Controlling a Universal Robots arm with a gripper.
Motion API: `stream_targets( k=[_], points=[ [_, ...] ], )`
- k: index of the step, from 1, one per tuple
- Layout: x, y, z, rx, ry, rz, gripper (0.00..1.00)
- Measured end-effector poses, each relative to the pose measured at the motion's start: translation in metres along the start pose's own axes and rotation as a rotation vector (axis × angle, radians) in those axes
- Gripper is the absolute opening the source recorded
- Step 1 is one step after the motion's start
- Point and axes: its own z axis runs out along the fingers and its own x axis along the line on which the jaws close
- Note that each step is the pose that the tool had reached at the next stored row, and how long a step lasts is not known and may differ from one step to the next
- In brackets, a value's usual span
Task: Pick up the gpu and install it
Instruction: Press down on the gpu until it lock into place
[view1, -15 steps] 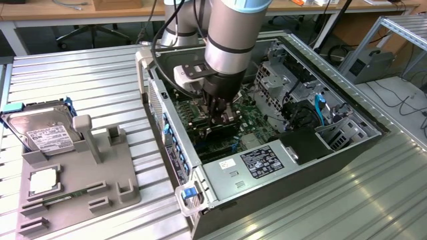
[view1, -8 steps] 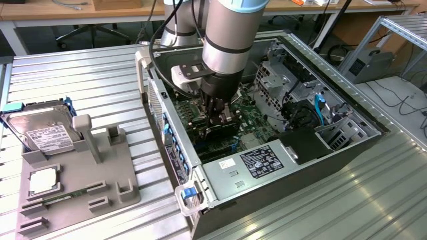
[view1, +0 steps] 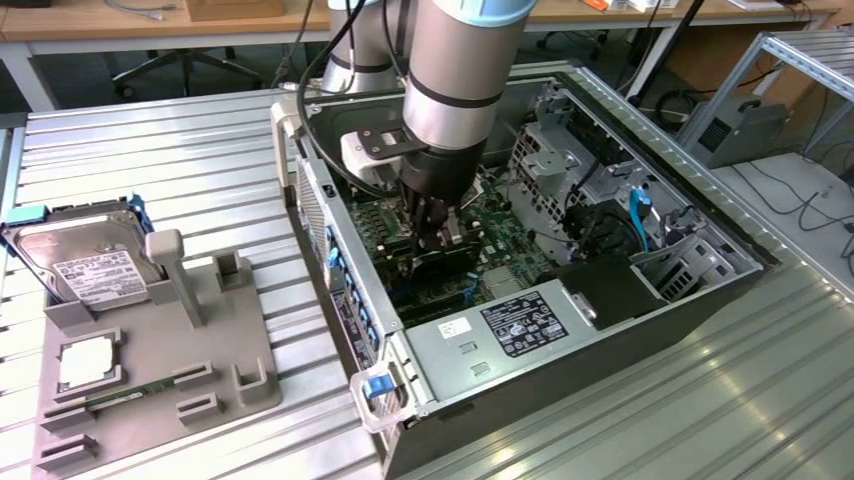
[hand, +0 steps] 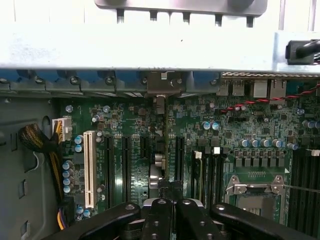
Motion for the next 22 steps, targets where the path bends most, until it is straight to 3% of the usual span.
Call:
stream_targets(
  k=[17,22],
  points=[
    [0.0,0.0003,0.0012,0.0002,-0.0001,0.0,0.11],
    [-0.0002,0.0002,-0.0025,0.0009,-0.0014,0.0,0.11]
  ],
)
